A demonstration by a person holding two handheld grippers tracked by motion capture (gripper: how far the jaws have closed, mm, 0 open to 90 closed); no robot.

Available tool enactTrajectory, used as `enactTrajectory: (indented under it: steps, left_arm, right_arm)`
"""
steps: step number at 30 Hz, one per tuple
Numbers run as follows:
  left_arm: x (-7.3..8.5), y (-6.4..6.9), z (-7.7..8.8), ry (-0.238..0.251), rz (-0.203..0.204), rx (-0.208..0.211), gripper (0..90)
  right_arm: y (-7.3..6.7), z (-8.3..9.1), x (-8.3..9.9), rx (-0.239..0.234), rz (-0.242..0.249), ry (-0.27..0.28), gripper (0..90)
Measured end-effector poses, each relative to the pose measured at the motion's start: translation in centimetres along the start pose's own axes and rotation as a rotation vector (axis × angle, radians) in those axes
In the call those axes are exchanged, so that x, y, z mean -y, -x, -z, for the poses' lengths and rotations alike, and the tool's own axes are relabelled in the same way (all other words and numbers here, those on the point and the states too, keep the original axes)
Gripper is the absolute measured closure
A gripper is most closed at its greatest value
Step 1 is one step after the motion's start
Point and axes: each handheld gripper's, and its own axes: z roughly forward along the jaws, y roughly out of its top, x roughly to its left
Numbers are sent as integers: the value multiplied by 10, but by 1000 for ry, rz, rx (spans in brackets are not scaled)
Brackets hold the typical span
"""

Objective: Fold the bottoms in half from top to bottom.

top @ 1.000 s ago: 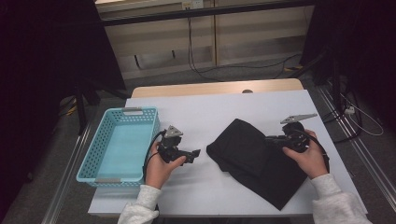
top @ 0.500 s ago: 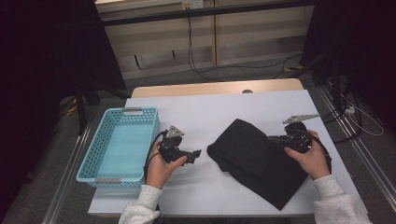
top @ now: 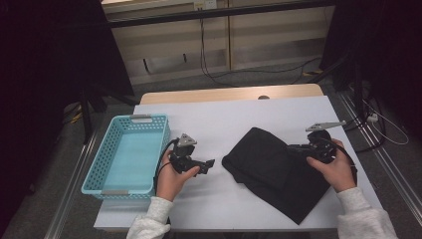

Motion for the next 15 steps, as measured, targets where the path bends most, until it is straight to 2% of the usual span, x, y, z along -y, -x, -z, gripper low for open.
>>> enactTrajectory:
  steps: [2, 8, 11, 15]
  left_arm:
    - [0, 0, 0, -2, -10, 0, 55]
    - [0, 2, -2, 1, 6, 3, 55]
    - [-2, 2, -2, -1, -13, -2, 55]
    - [-2, 2, -3, -4, -12, 0, 55]
  right_arm:
    - [1, 1, 0, -5, -6, 2, 826]
    - [5, 6, 2, 2, -17, 10, 826]
    - [6, 8, 4, 2, -22, 11, 826]
    - [5, 7, 5, 5, -19, 2, 826]
